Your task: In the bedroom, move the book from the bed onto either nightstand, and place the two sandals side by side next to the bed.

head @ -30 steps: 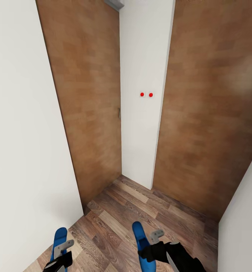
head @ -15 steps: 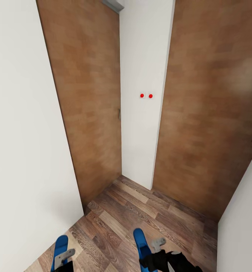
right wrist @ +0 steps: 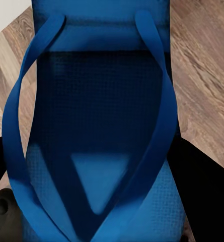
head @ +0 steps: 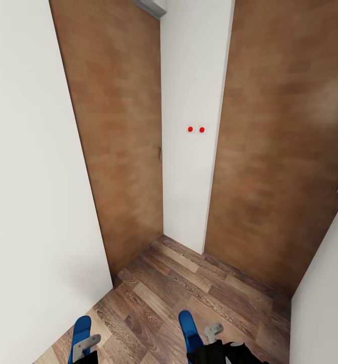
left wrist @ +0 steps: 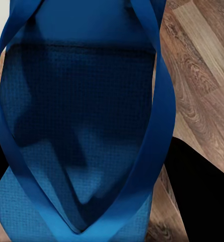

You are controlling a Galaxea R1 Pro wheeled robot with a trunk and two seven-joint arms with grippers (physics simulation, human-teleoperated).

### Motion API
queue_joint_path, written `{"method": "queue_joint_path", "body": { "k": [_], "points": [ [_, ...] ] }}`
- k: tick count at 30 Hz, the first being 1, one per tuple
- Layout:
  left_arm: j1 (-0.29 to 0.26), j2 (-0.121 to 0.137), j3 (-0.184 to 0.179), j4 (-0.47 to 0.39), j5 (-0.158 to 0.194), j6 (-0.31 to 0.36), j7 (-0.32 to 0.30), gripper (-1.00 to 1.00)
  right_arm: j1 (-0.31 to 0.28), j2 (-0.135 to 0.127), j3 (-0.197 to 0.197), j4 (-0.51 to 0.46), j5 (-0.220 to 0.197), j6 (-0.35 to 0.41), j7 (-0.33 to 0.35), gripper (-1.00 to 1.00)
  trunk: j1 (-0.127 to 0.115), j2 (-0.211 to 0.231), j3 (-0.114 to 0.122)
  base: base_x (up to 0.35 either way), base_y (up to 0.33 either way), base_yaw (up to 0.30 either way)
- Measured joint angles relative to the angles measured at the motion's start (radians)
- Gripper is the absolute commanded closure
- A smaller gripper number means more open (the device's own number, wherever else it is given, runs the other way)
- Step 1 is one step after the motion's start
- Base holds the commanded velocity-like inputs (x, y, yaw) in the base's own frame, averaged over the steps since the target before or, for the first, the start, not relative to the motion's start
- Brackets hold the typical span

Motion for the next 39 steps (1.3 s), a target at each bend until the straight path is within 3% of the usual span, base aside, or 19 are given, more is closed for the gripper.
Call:
{"method": "queue_joint_path", "body": {
  "k": [10,19,32,39],
  "points": [
    [0.000,0.000,0.000,-0.001,0.003,-0.003,0.000,1.00,0.002,0.001,0.001,0.002,0.002,-0.001,0.000,1.00,0.000,0.000,0.000,0.000,0.000,0.028],
    [0.000,0.000,0.000,-0.001,0.003,-0.003,0.000,1.00,0.004,0.001,0.001,0.003,0.001,0.000,-0.001,1.00,0.000,0.000,0.000,0.000,0.000,0.235],
    [0.001,0.000,0.000,-0.001,0.003,-0.003,0.000,1.00,0.005,0.005,0.001,0.026,0.003,-0.007,-0.001,1.00,-0.050,0.091,0.040,0.000,0.000,0.278],
    [0.000,0.000,0.000,-0.001,0.003,-0.003,0.000,1.00,0.005,0.006,0.002,0.041,0.004,-0.054,-0.001,1.00,-0.050,0.091,0.045,0.000,0.000,0.246]
  ]
}}
